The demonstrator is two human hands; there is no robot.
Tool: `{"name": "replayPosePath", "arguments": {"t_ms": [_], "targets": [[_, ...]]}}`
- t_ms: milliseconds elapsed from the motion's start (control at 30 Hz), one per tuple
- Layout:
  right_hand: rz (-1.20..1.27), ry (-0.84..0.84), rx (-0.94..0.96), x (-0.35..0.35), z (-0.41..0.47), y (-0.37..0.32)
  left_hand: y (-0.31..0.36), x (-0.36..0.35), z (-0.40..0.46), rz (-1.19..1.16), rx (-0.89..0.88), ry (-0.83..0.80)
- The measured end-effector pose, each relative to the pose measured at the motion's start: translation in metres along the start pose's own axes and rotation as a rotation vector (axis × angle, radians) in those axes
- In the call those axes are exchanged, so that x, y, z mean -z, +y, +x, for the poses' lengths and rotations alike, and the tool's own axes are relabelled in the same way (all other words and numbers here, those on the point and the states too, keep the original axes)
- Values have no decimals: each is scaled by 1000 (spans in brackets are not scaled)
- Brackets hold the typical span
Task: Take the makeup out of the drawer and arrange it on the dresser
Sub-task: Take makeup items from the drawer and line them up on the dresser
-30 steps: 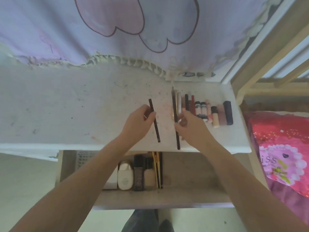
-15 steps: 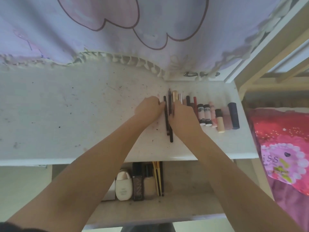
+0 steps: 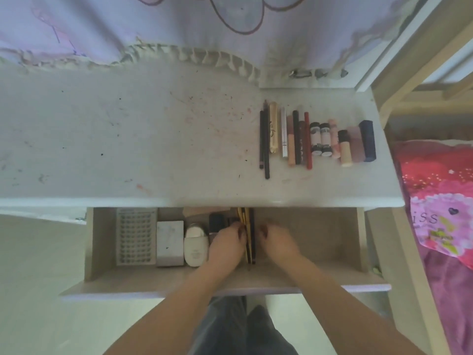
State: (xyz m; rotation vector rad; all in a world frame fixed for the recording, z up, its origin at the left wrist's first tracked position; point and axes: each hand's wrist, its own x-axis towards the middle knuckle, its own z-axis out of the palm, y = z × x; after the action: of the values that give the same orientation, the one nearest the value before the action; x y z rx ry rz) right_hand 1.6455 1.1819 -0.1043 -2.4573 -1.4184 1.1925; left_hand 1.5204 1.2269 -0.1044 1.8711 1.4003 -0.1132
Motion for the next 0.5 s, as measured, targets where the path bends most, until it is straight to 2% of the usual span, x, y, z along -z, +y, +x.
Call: {"name": "replayPosePath", "arguments": {"t_ms": [100,200,367,433,500], "targets": [[81,35,-39,-18,17,-5,7,-14,20,67,37,44],[144,95,-87,-26,24,-5,13,-19,34,260,55,86],[109,139,-139,-23,22,10,27,-24,46,508,79,-7],[130,125,-143,-13,16,16,30,-23,45,452,131,-40],[143,111,-67,0,4,20,31,-18,39,305,151,-52]]}}
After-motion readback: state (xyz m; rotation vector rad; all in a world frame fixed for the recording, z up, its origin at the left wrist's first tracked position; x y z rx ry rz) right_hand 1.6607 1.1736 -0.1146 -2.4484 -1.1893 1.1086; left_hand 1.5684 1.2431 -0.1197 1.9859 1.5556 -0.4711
